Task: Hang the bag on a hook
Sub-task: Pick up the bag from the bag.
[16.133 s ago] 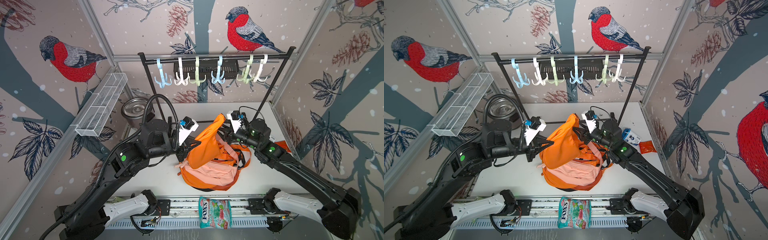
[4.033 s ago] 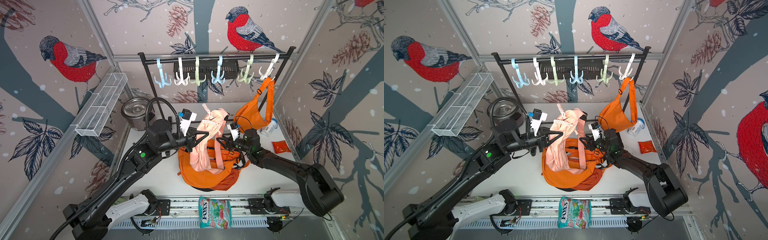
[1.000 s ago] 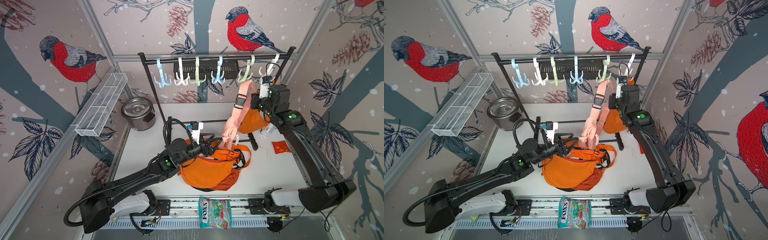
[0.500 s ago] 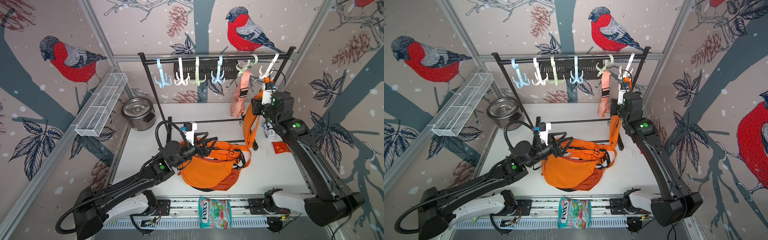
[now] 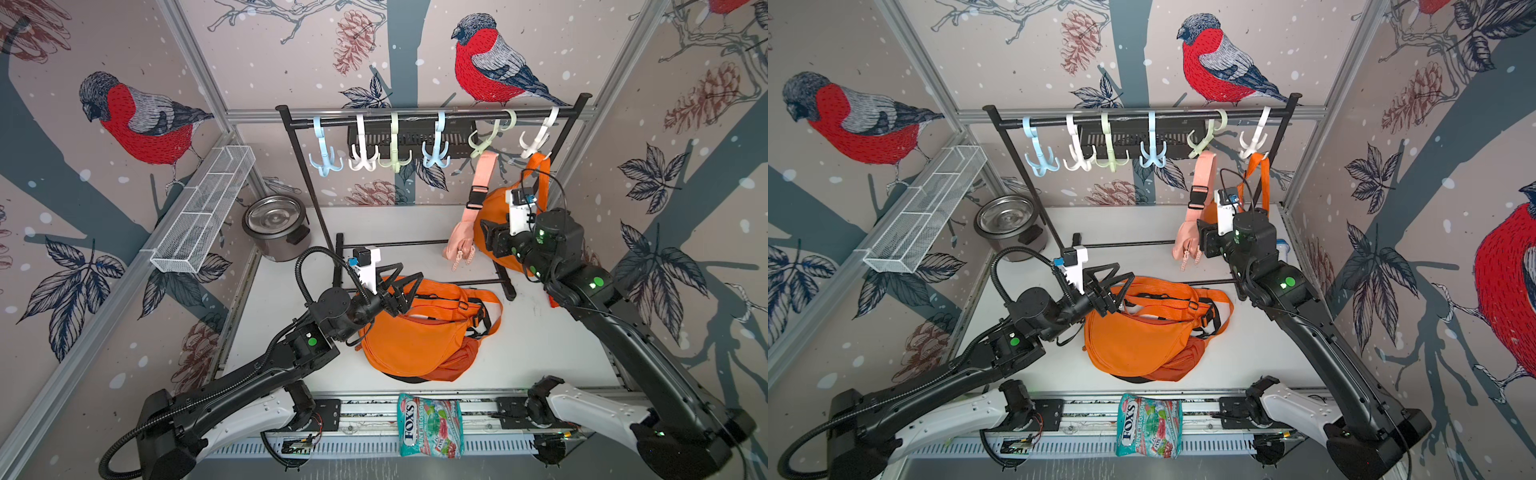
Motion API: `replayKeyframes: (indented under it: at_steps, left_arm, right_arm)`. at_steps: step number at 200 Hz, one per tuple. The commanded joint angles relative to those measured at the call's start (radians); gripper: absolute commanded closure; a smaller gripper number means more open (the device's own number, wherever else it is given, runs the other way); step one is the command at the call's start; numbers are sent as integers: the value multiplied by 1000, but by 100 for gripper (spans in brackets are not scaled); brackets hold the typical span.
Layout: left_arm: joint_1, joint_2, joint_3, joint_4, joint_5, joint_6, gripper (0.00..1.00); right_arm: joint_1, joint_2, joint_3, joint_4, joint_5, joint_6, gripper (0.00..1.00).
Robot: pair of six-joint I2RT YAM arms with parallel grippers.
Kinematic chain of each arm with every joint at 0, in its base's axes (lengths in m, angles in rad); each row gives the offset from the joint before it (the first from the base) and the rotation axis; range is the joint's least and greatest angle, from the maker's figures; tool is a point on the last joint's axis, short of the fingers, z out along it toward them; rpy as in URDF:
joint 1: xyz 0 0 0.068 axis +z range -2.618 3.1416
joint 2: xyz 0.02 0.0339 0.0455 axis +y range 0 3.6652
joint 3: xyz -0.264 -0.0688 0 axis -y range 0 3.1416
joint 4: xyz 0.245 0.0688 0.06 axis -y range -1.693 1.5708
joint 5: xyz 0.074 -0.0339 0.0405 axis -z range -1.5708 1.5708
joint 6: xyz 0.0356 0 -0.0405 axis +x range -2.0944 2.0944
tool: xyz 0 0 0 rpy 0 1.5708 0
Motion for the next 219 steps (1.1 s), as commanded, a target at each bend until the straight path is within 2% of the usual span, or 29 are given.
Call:
replayKeyframes:
  at_steps: [1, 26, 44, 80, 114, 140, 170, 201, 219]
  left_arm:
    - [0, -24, -9, -31, -64, 3, 23]
    - [15, -49, -30, -86, -136, -41, 23]
    - [62, -57, -35, -157, -159, -109, 23]
    - [180, -97, -68, -286, -179, -246, 23]
    - [219, -169, -129, -307, -184, -297, 23]
    - [221, -208, -141, -334, -202, -284, 23]
    - [222, -264, -166, -276, -164, -252, 22]
    - [221, -297, -160, -292, -176, -220, 23]
    - [222, -305, -149, -307, -178, -205, 23]
  right_arm:
    - [94, -19, -39, -30, 8, -77, 28]
    - [258, -36, -113, -55, 8, -116, 20]
    - [357, -27, -155, -88, -10, -113, 17]
    - [531, -3, -255, -91, -40, -54, 15]
    - [666, 40, -350, -49, -78, 26, 8]
    - [737, 106, -380, -45, -106, 69, 6]
    - [797, 190, -388, -17, -145, 88, 6]
    - [825, 320, -343, -30, -96, 103, 6]
    - [849, 390, -317, -34, -5, 111, 6]
